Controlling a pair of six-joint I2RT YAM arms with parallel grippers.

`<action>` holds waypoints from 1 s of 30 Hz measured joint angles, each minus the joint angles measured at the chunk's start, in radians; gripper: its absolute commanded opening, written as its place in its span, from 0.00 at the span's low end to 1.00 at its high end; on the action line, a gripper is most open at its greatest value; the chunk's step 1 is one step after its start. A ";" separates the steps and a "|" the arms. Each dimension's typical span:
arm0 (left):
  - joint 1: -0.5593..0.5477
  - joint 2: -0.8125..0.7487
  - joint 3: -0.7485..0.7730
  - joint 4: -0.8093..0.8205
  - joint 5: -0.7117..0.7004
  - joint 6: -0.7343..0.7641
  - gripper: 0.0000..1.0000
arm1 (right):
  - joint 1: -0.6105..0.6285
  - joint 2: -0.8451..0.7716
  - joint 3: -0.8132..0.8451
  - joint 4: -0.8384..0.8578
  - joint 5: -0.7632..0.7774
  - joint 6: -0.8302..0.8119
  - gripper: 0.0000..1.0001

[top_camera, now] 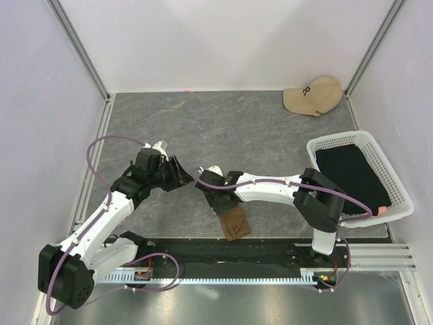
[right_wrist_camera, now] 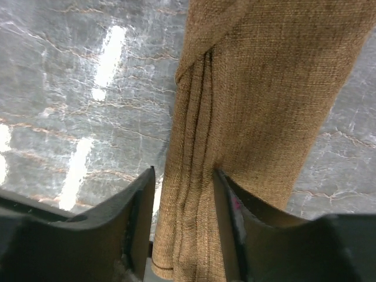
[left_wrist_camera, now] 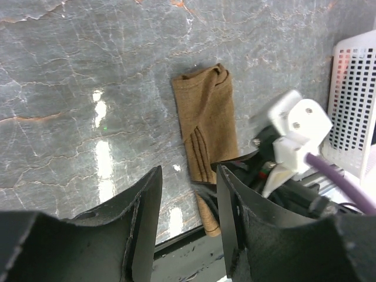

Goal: Fold the napkin into a case and place the utensils inside
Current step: Pick up the smaller rectangle-folded napkin from the center of the board.

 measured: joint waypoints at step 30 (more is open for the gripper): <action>0.023 -0.077 -0.048 -0.059 -0.018 0.002 0.49 | 0.055 -0.126 0.095 -0.027 0.072 0.089 0.00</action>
